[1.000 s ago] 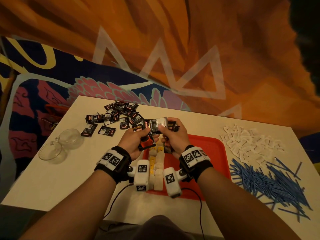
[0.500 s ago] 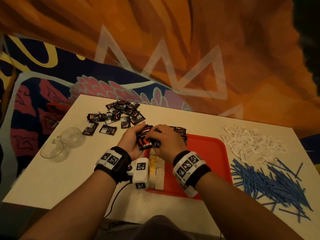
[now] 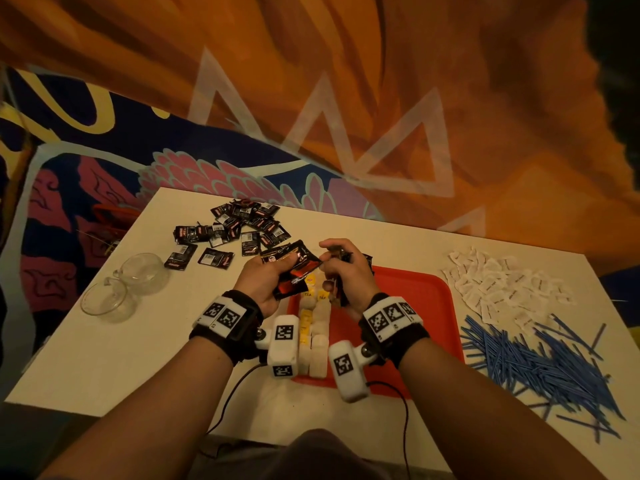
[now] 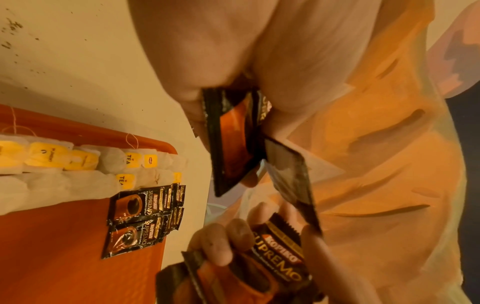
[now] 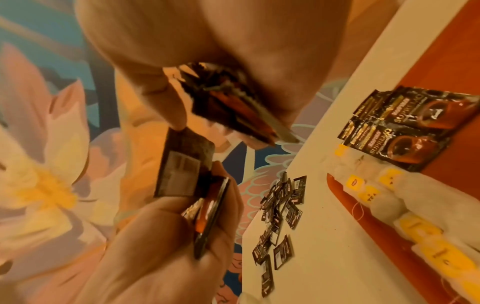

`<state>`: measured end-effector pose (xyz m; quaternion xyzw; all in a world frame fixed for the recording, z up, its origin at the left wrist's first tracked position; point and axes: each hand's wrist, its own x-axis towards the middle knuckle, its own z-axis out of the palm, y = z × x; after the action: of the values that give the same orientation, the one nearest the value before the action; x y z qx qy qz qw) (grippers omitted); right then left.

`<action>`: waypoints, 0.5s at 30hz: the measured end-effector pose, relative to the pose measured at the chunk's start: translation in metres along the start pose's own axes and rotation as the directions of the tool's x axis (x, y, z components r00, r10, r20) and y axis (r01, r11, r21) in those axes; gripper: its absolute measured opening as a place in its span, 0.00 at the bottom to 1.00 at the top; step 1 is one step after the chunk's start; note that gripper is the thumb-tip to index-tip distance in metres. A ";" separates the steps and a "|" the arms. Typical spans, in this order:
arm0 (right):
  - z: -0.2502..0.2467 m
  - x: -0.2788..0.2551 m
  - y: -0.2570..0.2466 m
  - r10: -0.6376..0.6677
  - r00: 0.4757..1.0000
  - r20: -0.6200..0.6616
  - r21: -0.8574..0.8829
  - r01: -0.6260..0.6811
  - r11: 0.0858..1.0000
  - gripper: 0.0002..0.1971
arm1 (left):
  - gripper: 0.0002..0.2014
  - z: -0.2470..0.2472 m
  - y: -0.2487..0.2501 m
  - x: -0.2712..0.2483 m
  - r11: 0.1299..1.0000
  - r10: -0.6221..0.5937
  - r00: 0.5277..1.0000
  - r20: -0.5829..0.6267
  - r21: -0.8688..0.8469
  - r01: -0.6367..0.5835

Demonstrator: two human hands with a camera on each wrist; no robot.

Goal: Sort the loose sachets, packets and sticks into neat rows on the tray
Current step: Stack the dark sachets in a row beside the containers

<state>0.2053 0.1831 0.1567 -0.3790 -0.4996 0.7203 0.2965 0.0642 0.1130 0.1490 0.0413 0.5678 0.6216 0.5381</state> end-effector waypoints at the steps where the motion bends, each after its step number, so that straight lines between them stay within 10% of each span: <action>1: -0.001 0.001 0.000 0.041 0.999 -0.001 0.032 -0.041 0.999 0.14 | 0.17 0.001 0.001 -0.001 1.000 0.003 1.000 0.006 0.004 -0.003; 15: -0.008 0.010 0.004 0.149 0.988 0.030 -0.075 -0.147 0.986 0.13 | 0.07 0.011 -0.002 -0.006 0.996 0.080 0.991 0.107 -0.041 -0.076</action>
<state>0.2065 0.1937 0.1489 -0.4127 -0.5012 0.7283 0.2192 0.0751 0.1155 0.1545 0.0872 0.5242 0.6493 0.5441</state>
